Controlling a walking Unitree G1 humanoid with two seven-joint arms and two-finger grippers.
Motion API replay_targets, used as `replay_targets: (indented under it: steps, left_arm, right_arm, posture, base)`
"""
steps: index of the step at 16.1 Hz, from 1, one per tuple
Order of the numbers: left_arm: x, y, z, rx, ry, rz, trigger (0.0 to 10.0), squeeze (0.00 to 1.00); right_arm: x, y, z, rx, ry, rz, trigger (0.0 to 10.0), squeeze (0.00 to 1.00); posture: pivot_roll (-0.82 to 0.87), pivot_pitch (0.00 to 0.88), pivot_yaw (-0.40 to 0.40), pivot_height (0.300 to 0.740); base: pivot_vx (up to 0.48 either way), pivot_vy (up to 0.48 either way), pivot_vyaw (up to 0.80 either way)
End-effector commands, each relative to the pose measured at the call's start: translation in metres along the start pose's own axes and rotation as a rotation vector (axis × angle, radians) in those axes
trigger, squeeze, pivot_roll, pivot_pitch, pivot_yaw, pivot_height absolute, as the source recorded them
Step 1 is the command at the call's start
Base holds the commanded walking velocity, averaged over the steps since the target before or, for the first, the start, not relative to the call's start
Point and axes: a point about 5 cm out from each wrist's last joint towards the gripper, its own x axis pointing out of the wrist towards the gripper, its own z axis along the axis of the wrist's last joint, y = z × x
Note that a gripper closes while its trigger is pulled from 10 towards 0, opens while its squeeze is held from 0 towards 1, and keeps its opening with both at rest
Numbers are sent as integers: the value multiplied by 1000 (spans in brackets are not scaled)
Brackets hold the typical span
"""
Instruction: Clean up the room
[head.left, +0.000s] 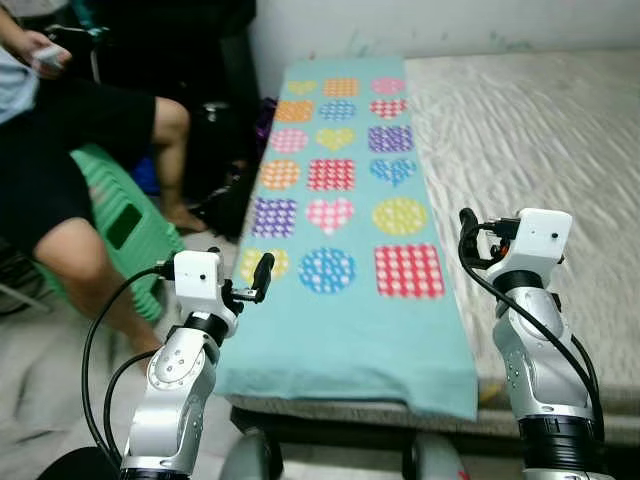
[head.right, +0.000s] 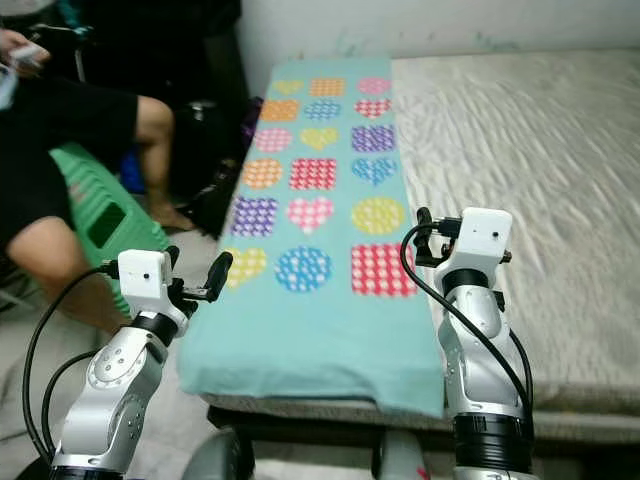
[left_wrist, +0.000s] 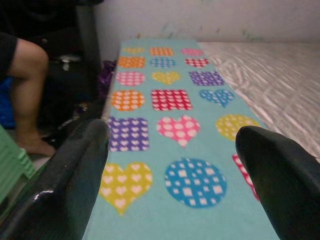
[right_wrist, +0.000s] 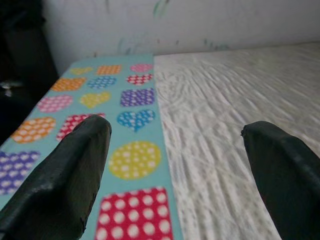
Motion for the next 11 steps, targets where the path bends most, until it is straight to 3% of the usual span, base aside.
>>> replay_targets:
  steps: [1, 3, 11]
  left_arm:
    - [-2, 5, -2, 19, 10, 19, 10000, 0]
    - [-2, 5, -2, 19, 10, 18, 10000, 0]
    - [-4, 4, -4, 27, 16, 24, 10000, 0]
  right_arm:
    - [1, 1, 1, 11, -2, 6, 10000, 0]
    - [0, 0, 0, 9, -2, 4, 10000, 0]
    - [-5, -6, -4, -17, 6, -19, 10000, 0]
  posture:
    - [-148, 0, 95, 720]
    - [-149, 0, 95, 739]
    - [-152, 0, 95, 740]
  base:
    - [0, 0, 0]
    - [0, 0, 0]
    - [0, 0, 0]
